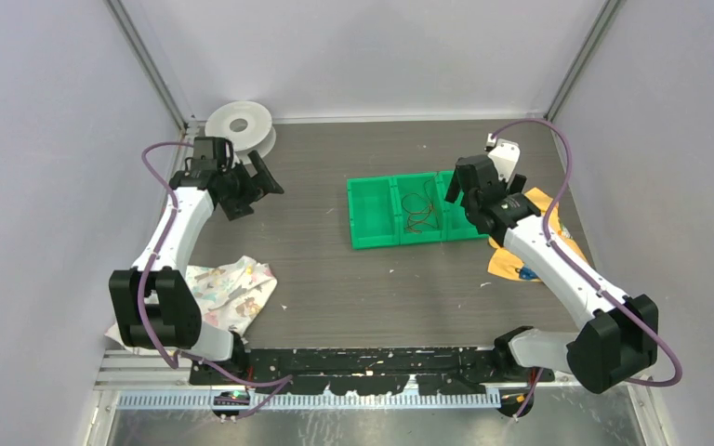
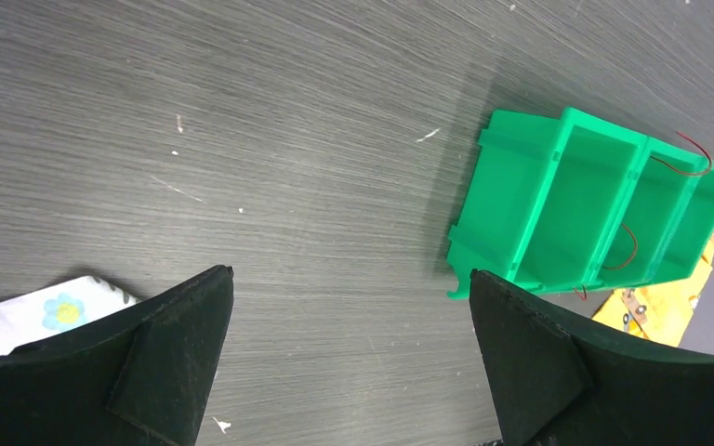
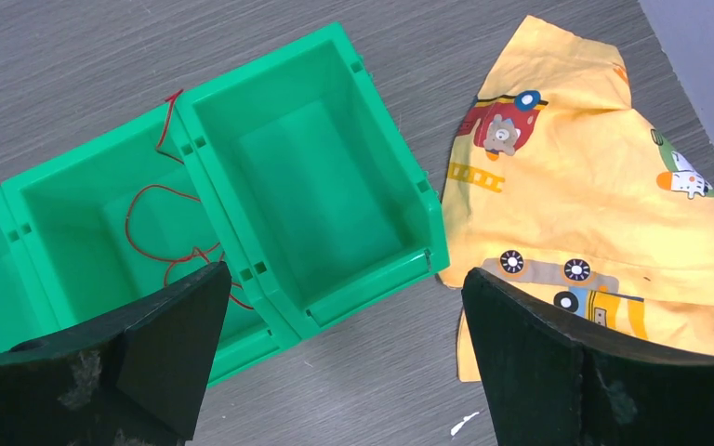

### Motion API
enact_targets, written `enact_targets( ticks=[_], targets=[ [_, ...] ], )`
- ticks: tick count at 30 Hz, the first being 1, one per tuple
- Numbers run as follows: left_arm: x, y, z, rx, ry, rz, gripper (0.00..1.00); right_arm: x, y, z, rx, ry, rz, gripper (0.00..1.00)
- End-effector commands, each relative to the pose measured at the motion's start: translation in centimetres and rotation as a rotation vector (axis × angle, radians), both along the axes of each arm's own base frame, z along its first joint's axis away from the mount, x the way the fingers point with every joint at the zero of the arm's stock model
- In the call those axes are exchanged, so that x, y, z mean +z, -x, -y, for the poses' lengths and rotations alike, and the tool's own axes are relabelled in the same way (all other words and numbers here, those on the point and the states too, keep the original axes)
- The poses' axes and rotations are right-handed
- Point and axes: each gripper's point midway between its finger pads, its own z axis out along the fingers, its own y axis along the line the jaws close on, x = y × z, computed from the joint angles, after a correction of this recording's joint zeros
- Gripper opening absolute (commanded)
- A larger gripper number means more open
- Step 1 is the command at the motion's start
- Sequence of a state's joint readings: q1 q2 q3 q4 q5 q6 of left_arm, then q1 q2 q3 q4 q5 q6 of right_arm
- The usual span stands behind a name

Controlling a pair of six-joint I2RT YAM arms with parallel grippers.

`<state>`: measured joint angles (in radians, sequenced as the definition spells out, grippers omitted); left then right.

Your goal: Wrap the cables

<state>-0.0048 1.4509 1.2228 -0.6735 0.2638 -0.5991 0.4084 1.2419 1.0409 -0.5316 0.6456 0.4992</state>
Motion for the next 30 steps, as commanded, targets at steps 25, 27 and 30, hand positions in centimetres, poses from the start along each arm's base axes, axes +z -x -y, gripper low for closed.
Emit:
enact_targets(
  ticks=[25, 27, 30],
  targets=[
    [1.9, -14.1, -5.6, 0.287, 0.411, 0.204, 1.00, 2.6, 0.1, -1.1, 0.037, -0.092, 0.072, 1.00],
    [2.6, -16.6, -7.1, 0.339, 0.460, 0.314, 0.99, 2.7, 0.2, -1.0, 0.037, -0.090, 0.067, 1.00],
    [1.9, -18.8, -8.8, 0.423, 0.497, 0.379, 0.95, 2.6, 0.5, -0.8, 0.031, -0.082, 0.062, 1.00]
  ],
)
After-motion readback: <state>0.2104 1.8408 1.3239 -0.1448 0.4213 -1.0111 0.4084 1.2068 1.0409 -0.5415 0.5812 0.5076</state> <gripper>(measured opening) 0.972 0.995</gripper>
